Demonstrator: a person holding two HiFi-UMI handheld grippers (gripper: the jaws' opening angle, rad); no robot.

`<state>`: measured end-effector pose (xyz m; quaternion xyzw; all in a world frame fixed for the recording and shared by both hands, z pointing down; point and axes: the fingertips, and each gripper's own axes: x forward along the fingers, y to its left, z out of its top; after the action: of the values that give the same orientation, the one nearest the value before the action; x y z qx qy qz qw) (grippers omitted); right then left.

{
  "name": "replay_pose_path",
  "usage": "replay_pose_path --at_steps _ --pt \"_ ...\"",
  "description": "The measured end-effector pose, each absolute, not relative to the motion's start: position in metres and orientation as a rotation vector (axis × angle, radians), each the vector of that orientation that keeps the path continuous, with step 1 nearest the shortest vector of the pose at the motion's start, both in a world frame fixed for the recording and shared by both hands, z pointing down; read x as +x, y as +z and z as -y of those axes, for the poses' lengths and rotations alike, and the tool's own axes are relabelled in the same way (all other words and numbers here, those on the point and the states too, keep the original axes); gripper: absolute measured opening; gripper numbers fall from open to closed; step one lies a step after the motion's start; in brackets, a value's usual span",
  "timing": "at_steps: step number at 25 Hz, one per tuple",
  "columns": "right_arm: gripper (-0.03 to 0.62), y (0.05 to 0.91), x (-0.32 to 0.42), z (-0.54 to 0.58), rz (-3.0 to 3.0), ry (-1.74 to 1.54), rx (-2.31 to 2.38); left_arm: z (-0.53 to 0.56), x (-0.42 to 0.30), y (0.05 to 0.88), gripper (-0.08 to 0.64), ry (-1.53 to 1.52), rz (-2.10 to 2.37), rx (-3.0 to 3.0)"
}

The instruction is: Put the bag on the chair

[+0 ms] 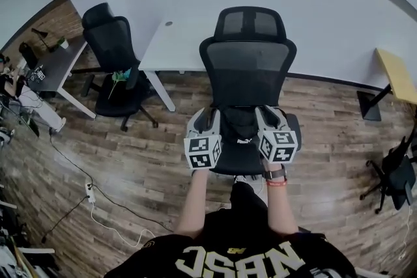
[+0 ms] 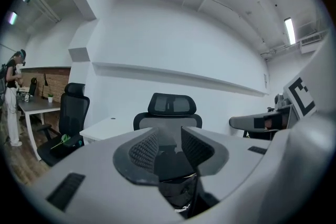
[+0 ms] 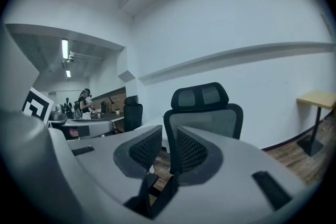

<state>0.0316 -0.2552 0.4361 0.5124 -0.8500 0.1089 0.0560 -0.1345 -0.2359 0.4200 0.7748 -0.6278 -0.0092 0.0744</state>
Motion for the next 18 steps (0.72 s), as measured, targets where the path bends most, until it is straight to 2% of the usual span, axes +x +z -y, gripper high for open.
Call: replay_pose_path --at_steps 9,11,18 --pt "0.009 0.417 0.039 0.239 2.585 0.249 1.586 0.218 -0.130 0.402 0.047 -0.071 1.921 2.373" --pt "0.008 0.416 0.037 0.237 2.594 0.263 1.564 0.215 -0.129 0.398 0.021 -0.078 1.907 2.390" --pt "0.008 0.408 0.041 0.240 2.614 0.272 1.572 0.215 -0.123 0.385 0.014 -0.125 1.884 2.425"
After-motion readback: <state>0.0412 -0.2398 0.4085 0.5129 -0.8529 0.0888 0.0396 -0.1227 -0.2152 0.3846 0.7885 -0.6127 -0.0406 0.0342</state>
